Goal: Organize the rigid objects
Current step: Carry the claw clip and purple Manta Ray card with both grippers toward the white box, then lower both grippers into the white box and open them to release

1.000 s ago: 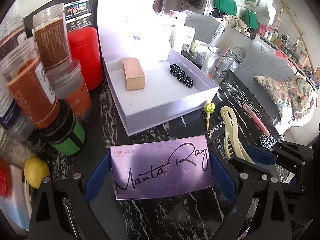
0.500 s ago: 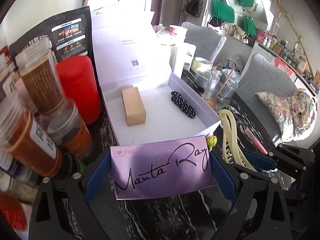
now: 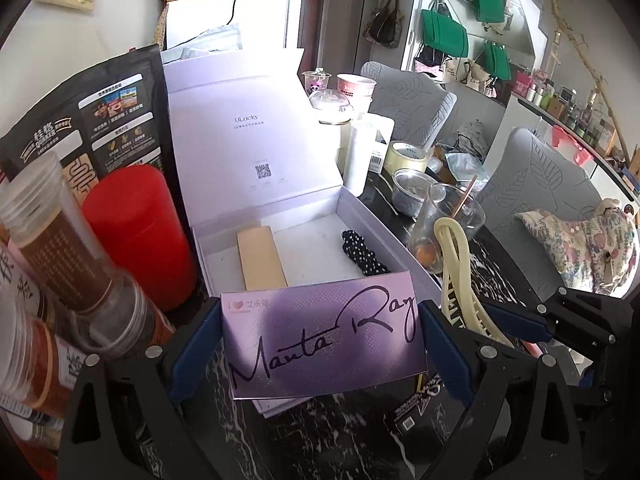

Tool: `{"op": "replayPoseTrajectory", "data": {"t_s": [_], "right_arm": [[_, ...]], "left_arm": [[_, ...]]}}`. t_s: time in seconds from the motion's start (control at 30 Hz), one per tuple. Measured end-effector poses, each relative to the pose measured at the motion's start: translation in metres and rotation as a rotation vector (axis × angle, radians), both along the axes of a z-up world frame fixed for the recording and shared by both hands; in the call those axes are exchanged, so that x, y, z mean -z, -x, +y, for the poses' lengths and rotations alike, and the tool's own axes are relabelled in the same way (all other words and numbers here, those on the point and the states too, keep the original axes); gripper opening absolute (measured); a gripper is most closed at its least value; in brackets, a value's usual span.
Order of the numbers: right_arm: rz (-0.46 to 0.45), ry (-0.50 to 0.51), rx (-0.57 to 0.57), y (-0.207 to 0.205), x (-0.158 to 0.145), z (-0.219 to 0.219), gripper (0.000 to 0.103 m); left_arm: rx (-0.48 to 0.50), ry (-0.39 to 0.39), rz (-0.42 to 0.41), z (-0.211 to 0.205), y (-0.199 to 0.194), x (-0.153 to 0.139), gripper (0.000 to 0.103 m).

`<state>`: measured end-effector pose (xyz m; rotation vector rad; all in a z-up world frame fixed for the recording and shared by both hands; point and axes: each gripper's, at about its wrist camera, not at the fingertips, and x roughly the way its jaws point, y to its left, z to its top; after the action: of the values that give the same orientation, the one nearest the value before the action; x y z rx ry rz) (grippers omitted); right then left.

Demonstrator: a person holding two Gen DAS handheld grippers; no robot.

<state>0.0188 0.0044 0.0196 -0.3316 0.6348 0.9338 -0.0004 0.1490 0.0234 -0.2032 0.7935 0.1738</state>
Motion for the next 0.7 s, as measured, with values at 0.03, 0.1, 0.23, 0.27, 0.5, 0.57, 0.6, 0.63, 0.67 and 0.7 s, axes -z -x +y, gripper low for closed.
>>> {"op": "replayPoseTrajectory", "data": {"t_s": [0.03,0.1,0.23,0.27,0.5,0.57,0.6,0.63,0.67,0.7], "right_arm": [[-0.002,0.0,0.001,-0.004,0.0,0.002,0.021],[-0.005,0.0,0.003,-0.011,0.0,0.005,0.021],[-0.009,0.0,0.009,-0.026,-0.001,0.01,0.021],[-0.011,0.001,0.01,-0.03,-0.001,0.012,0.021],[-0.022,0.007,0.024,-0.055,-0.001,0.022,0.021],[-0.024,0.007,0.026,-0.062,-0.001,0.026,0.021],[-0.024,0.009,0.028,-0.066,-0.001,0.028,0.021],[-0.023,0.011,0.028,-0.07,-0.001,0.031,0.021],[-0.022,0.011,0.028,-0.073,-0.001,0.033,0.021],[-0.021,0.011,0.031,-0.076,0.0,0.035,0.021]], "left_arm": [[0.0,-0.003,-0.001,0.001,-0.004,-0.001,0.096],[-0.001,-0.01,-0.001,0.003,-0.011,-0.001,0.096],[-0.008,-0.024,-0.002,0.009,-0.027,-0.001,0.096],[-0.006,-0.029,-0.003,0.01,-0.031,-0.001,0.096],[-0.025,-0.037,-0.006,0.025,-0.06,0.001,0.096],[-0.036,-0.043,-0.011,0.029,-0.068,0.001,0.096],[-0.038,-0.041,-0.013,0.032,-0.071,0.001,0.096],[-0.036,-0.034,-0.017,0.034,-0.074,0.001,0.096],[-0.035,-0.028,-0.02,0.037,-0.078,0.002,0.096],[-0.041,-0.03,-0.016,0.04,-0.081,0.003,0.096]]}}
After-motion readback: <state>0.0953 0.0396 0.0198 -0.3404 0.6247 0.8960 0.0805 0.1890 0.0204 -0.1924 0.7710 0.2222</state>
